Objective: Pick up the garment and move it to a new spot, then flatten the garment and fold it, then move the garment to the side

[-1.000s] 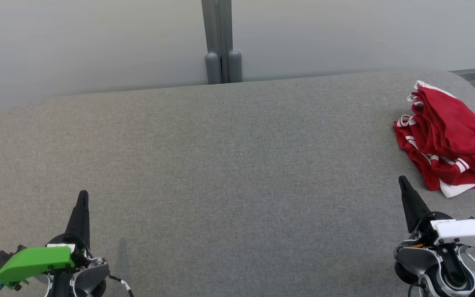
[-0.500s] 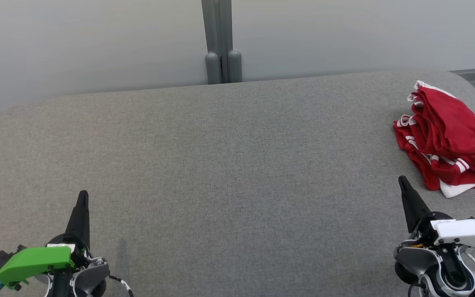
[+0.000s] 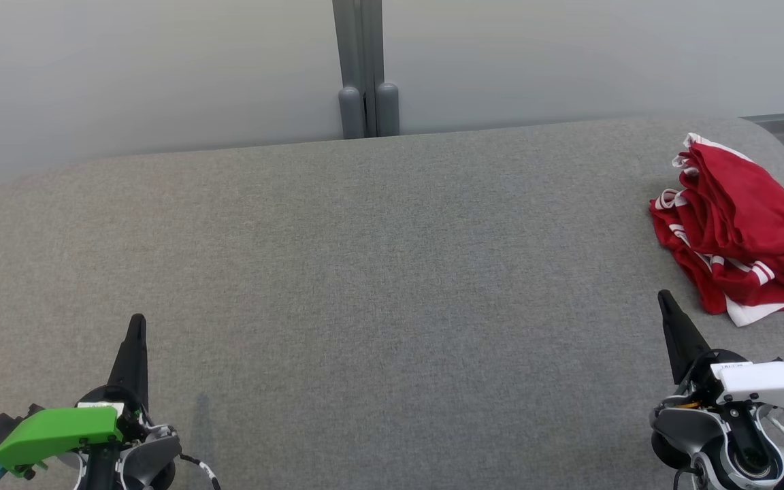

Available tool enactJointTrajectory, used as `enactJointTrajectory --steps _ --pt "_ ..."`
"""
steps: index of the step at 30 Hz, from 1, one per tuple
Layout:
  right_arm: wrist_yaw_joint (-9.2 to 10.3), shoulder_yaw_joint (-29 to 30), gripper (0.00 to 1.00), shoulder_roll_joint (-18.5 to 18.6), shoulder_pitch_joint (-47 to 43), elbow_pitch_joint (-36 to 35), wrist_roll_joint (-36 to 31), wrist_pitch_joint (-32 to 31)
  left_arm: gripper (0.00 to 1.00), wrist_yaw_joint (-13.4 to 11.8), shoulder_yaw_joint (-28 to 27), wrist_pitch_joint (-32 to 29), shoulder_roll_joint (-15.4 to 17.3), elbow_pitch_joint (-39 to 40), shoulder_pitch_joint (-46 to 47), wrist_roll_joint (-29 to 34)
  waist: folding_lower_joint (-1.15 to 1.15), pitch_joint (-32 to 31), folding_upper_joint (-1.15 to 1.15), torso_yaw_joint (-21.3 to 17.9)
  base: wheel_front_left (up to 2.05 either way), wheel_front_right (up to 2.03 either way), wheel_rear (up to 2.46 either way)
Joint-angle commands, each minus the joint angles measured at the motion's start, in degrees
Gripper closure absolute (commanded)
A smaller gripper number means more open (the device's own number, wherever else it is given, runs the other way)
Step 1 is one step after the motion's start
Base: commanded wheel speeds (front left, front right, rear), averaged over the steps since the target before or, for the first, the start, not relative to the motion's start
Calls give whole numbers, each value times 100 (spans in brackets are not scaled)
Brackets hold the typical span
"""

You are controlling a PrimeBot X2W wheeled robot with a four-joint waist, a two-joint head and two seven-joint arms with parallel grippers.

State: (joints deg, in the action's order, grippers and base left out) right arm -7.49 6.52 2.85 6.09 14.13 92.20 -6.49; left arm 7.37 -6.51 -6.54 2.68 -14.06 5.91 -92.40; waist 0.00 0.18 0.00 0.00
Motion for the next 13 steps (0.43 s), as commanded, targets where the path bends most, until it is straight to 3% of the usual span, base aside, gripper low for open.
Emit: enactJointTrajectory --steps 1,13 --pt "0 8 100 4 25 -26 40 -19 100 31 -15 -16 38 10 62 -6 0 0 0 0 0 0 0" --pt "0 7 100 4 25 -26 40 -19 100 31 -15 -16 38 10 62 -6 0 0 0 0 0 0 0"
